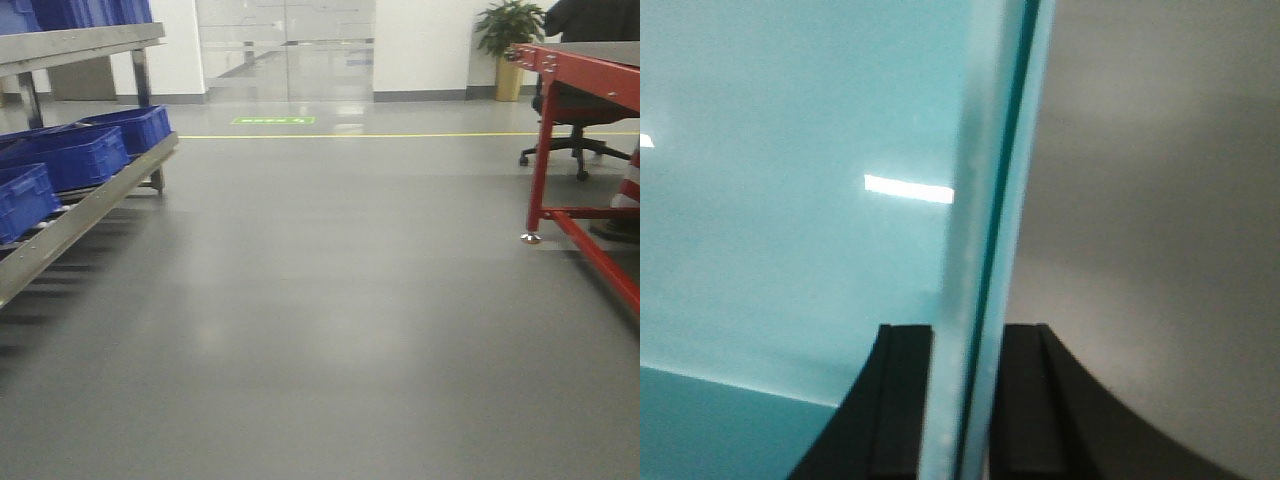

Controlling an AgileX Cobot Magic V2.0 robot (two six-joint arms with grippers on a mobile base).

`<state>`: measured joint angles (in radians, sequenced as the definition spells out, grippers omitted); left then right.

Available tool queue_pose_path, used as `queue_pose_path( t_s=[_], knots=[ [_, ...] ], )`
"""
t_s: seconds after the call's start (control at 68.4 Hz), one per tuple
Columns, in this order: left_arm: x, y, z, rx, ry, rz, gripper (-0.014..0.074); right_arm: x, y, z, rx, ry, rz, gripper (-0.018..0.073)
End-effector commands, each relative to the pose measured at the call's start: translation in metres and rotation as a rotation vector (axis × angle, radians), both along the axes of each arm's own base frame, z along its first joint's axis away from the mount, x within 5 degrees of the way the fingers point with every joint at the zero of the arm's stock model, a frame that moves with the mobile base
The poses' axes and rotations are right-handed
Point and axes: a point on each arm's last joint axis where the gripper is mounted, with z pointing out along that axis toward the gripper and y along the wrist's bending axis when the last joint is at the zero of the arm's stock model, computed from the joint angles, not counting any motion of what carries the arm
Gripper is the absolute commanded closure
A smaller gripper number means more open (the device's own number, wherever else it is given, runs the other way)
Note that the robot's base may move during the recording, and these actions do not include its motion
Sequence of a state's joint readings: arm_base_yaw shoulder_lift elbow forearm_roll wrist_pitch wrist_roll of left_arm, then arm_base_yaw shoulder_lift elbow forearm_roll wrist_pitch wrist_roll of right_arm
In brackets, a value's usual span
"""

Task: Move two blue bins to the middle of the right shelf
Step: 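Drive along the aisle past the red workbench carrying the bin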

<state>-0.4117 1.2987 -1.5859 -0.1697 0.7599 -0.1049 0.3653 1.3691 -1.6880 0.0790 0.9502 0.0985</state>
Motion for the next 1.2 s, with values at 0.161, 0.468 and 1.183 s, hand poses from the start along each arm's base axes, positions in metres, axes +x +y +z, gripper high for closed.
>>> queue_pose_path(
  t_s=[0.161, 0.468, 1.183],
  knots=[
    [-0.009, 0.0014, 0.0233, -0.113, -0.114, 0.0, 0.0707, -0.0019, -0.0041, 0.0136, -0.003, -0.106, -0.005, 0.0713],
    [-0.009, 0.0014, 0.0233, -0.113, -0.114, 0.0, 0.0707, -0.0019, -0.0041, 0.0136, -0.003, -0.106, -0.005, 0.0713],
    [-0.009, 0.0014, 0.0233, -0.113, -0.114, 0.0, 0.0707, -0.0019, -0.0041, 0.0136, -0.003, -0.106, -0.005, 0.0713]
  ],
)
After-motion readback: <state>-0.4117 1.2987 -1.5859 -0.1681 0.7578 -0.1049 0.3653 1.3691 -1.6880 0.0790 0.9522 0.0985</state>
